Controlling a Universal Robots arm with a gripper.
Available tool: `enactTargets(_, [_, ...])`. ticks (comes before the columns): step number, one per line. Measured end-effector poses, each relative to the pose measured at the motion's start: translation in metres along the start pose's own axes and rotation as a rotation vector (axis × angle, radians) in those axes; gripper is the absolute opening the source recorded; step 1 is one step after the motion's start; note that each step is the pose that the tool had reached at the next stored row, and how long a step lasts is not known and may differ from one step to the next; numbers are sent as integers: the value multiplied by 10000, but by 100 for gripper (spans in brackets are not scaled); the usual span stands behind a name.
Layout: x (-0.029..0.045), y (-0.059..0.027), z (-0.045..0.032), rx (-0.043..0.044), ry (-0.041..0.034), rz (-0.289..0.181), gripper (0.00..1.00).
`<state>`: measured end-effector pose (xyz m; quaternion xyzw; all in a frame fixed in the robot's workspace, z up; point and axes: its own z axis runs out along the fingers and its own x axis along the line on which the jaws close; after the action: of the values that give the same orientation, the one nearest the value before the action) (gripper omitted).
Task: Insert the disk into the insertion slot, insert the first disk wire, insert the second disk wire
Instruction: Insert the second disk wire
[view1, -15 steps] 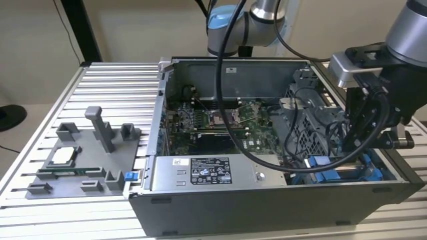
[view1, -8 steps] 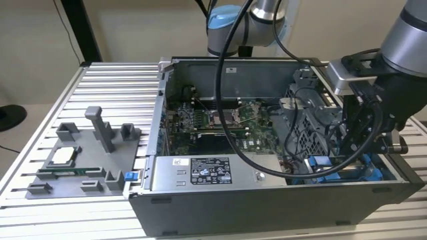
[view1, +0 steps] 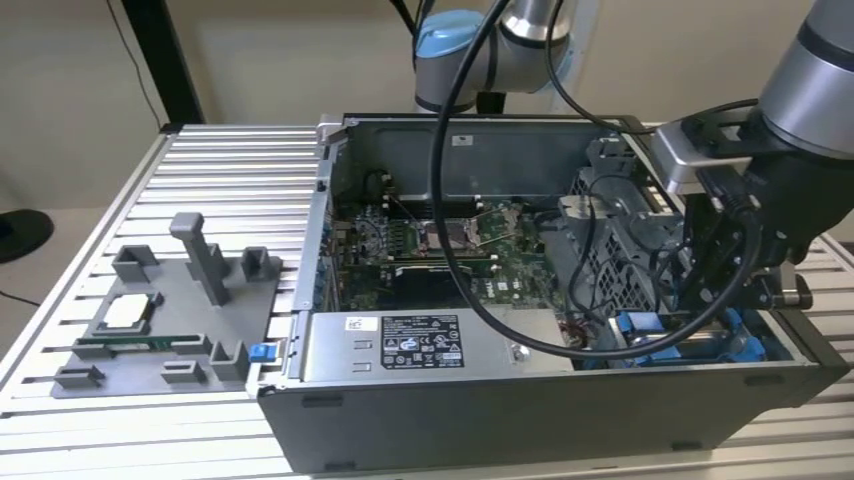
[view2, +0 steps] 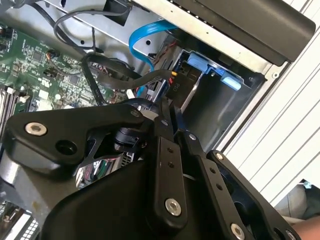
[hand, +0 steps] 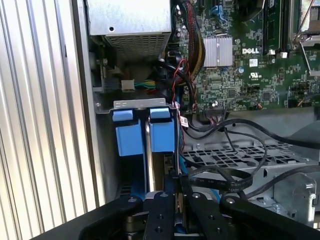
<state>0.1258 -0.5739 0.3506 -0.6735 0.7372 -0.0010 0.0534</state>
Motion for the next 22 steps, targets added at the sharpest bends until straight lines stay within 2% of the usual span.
enactTargets(6, [-1,-17,8,2,-31,2,0])
enactTargets(22, [36,-27,29,1,-35,2,0])
